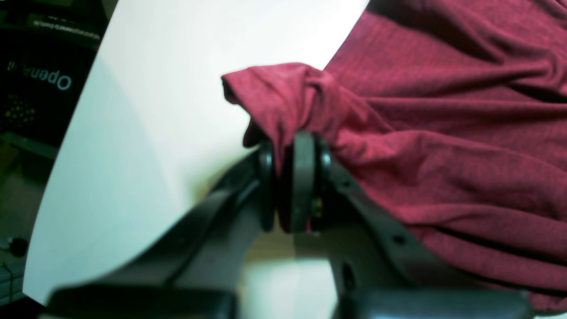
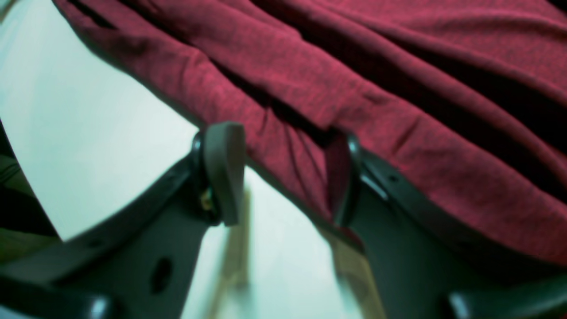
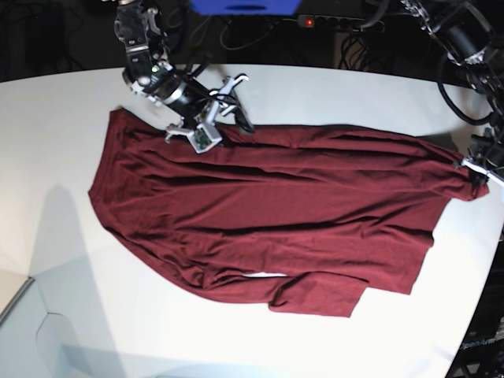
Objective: Layout the t-shirt on the table in an organized manner, then fold the t-shirt properly
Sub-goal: 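Grasp the shirt end with the right gripper and lift it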
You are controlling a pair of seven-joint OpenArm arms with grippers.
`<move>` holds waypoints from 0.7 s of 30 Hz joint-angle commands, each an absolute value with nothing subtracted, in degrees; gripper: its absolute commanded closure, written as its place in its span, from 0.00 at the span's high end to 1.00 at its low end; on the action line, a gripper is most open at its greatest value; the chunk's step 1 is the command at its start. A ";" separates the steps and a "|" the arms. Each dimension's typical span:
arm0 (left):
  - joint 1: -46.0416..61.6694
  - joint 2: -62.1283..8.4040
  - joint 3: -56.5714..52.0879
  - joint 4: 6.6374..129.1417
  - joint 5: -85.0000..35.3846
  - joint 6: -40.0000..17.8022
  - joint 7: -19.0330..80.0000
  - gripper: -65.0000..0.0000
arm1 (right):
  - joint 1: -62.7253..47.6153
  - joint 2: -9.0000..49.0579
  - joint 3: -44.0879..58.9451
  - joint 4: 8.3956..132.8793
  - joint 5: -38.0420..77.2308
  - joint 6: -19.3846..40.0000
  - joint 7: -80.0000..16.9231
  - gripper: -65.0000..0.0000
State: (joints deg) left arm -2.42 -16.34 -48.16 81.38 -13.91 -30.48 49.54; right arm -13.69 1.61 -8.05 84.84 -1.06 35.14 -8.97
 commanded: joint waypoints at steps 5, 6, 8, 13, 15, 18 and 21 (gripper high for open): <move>-3.03 -17.63 -48.40 82.15 -14.55 -30.55 48.48 0.00 | -13.67 1.63 -8.04 85.67 0.04 35.47 -7.43 0.30; -3.03 -17.63 -48.40 82.15 -14.55 -30.55 48.48 0.00 | -13.67 1.63 -8.04 85.67 0.04 35.47 -7.43 0.28; -3.03 -17.63 -48.40 82.15 -14.55 -30.55 48.48 0.00 | -13.67 1.71 -8.04 85.67 0.04 35.47 -7.43 0.23; -3.03 -17.71 -48.40 82.15 -14.55 -30.55 48.48 0.00 | -13.67 2.51 -8.13 85.58 0.04 35.47 -7.43 0.03; -3.03 -17.71 -48.40 82.15 -14.55 -30.55 48.48 0.00 | -13.58 2.51 -8.04 84.62 0.04 35.47 -7.52 0.00; -3.03 -17.71 -48.40 82.15 -14.55 -30.55 48.48 0.00 | -13.49 2.51 -8.04 83.74 0.04 35.47 -7.52 0.00; -3.03 -17.63 -48.40 82.15 -14.55 -30.55 48.48 0.00 | -13.67 2.51 -8.04 83.82 0.04 35.47 -7.43 0.00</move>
State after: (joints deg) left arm -2.39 -16.34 -48.18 81.36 -13.91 -30.48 49.54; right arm -13.87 2.68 -8.05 83.02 -0.80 35.14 -8.38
